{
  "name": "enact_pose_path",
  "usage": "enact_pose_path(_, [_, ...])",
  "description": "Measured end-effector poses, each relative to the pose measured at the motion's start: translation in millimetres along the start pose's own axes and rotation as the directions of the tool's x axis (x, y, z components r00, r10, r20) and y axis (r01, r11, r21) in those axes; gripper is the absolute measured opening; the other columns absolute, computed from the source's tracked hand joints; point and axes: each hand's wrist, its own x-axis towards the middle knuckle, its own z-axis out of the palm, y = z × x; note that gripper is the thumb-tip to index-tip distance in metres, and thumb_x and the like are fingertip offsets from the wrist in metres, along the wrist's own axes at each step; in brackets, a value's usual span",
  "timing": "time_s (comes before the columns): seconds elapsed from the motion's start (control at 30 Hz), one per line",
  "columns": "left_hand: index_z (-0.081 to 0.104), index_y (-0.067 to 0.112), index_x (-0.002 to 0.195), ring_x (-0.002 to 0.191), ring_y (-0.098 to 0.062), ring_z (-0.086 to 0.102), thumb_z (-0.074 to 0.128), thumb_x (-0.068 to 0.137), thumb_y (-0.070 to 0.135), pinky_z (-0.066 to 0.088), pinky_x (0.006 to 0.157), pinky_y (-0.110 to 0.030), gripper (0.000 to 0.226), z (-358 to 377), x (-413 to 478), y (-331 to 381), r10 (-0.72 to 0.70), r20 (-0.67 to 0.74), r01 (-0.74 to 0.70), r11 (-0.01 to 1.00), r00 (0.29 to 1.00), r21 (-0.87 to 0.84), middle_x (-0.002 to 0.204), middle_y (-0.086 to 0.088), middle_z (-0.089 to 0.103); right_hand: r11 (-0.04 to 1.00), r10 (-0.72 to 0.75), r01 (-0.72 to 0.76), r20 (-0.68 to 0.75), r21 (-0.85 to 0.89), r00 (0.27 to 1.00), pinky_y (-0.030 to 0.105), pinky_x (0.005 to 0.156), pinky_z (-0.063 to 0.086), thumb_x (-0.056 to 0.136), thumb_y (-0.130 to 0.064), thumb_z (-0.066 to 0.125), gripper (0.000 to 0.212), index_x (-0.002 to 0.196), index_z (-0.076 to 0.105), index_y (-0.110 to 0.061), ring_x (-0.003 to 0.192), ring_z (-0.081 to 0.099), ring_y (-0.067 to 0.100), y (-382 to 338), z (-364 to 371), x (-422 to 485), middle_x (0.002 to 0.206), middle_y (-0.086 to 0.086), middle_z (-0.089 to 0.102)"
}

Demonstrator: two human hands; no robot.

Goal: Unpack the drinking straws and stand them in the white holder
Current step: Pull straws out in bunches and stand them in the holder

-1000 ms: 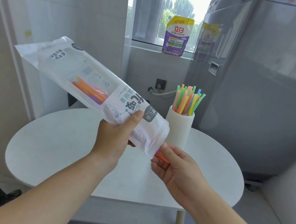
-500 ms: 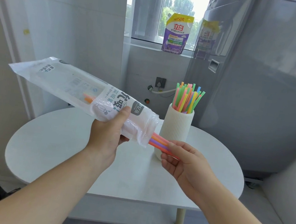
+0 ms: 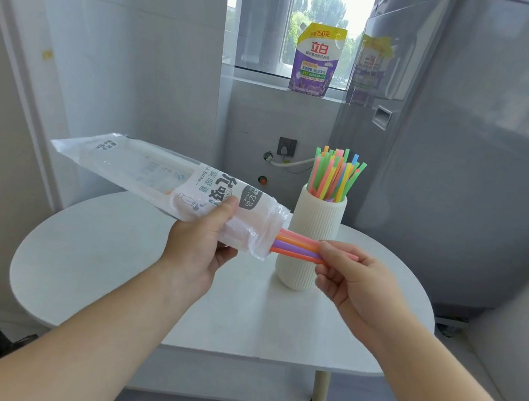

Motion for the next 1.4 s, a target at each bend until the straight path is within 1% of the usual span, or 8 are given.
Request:
enact_pose_path(0.1, [0.071, 0.024, 0.107, 0.072, -0.004, 0.075, 0.078, 0.088, 0.024, 0.056, 0.051, -0.020, 0.020, 3.9, -2.3, -1.1, -0.046, -0.011, 0.045, 0.997, 0.999, -0.067, 0.084, 0.010, 0.080, 0.989, -0.009, 0.011, -0.015, 0.147, 1.000, 0.020, 0.053, 0.056, 0.070, -0.017, 0.078, 0.028, 0.095, 0.071, -0.006, 0.054, 0.065, 0.011, -1.0, 5.4, -0.6, 0.067, 0.005, 0.069])
enact_pose_path(0.23, [0.069, 0.021, 0.114, 0.080, -0.006, 0.077, 0.077, 0.089, 0.020, 0.058, 0.056, -0.021, 0.026, 7.0, -4.5, -0.2, -0.035, -0.022, 0.031, 0.988, 0.999, -0.152, 0.093, 0.008, 0.082, 0.943, 0.000, -0.002, 0.006, 0.334, 1.000, 0.020, 0.058, 0.058, 0.074, -0.022, 0.078, 0.032, 0.102, 0.069, -0.010, 0.062, 0.069, 0.010, 5.7, 19.6, -5.0, 0.078, 0.003, 0.071])
enact_pose_path(0.37, [0.069, 0.020, 0.118, 0.089, -0.009, 0.078, 0.076, 0.090, 0.018, 0.062, 0.063, -0.025, 0.029, 8.3, -7.7, -1.1, -0.029, -0.001, 0.028, 0.983, 1.000, -0.182, 0.108, 0.003, 0.081, 0.926, -0.005, -0.026, 0.081, 0.377, 0.997, 0.020, 0.057, 0.056, 0.077, -0.019, 0.077, 0.025, 0.100, 0.073, -0.011, 0.061, 0.065, 0.009, 14.2, 37.5, -10.8, 0.076, 0.001, 0.070])
enact_pose_path(0.53, [0.069, 0.019, 0.114, 0.088, -0.009, 0.078, 0.074, 0.090, 0.019, 0.061, 0.063, -0.024, 0.024, 12.2, -11.9, -3.6, -0.049, 0.047, 0.058, 0.973, 0.998, -0.221, 0.101, 0.004, 0.082, 0.943, -0.097, 0.096, -0.013, 0.317, 0.995, 0.019, 0.058, 0.053, 0.071, -0.025, 0.079, 0.041, 0.107, 0.069, -0.010, 0.061, 0.058, 0.009, 13.1, 58.3, -6.5, 0.080, 0.002, 0.067])
enact_pose_path(0.8, [0.068, 0.018, 0.119, 0.084, -0.009, 0.078, 0.075, 0.090, 0.019, 0.059, 0.058, -0.021, 0.029, 9.0, -13.2, 0.3, -0.086, 0.041, 0.094, 0.960, 0.995, -0.265, 0.099, 0.003, 0.082, 0.960, -0.214, 0.209, 0.005, 0.184, 0.977, 0.022, 0.061, 0.052, 0.073, -0.033, 0.078, 0.022, 0.091, 0.076, -0.021, 0.067, 0.058, 0.012, 11.3, 66.6, -2.6, 0.084, 0.003, 0.069])
enact_pose_path(0.93, [0.069, 0.019, 0.113, 0.079, -0.007, 0.078, 0.075, 0.090, 0.018, 0.058, 0.055, -0.019, 0.024, 10.3, -16.3, 0.4, -0.099, 0.027, 0.103, 0.958, 0.995, -0.269, 0.094, 0.005, 0.082, 0.962, -0.263, 0.261, 0.012, 0.084, 0.965, 0.024, 0.063, 0.052, 0.082, -0.032, 0.076, 0.021, 0.096, 0.074, -0.017, 0.072, 0.058, 0.017, 10.3, 65.6, -1.3, 0.086, 0.007, 0.068])
enact_pose_path(1.17, [0.070, 0.018, 0.110, 0.076, -0.007, 0.077, 0.076, 0.089, 0.019, 0.056, 0.053, -0.018, 0.022, 17.6, -25.9, 3.3, -0.136, 0.053, 0.145, 0.948, 0.989, -0.283, 0.092, 0.004, 0.082, 0.897, -0.439, 0.429, -0.101, -0.109, 0.893, 0.023, 0.059, 0.053, 0.090, -0.030, 0.071, 0.020, 0.095, 0.075, -0.012, 0.058, 0.066, 0.016, 1.6, 61.6, -3.3, 0.073, 0.003, 0.075])
enact_pose_path(1.4, [0.070, 0.019, 0.106, 0.072, -0.005, 0.076, 0.077, 0.088, 0.018, 0.055, 0.051, -0.017, 0.020, 19.4, -33.0, 5.2, -0.153, 0.026, 0.154, 0.947, 0.988, -0.283, 0.087, 0.005, 0.082, 0.889, -0.448, 0.435, -0.080, -0.144, 0.890, 0.025, 0.056, 0.056, 0.094, -0.025, 0.069, 0.014, 0.094, 0.075, -0.013, 0.064, 0.070, 0.020, -5.8, 56.2, -10.5, 0.079, 0.005, 0.078])
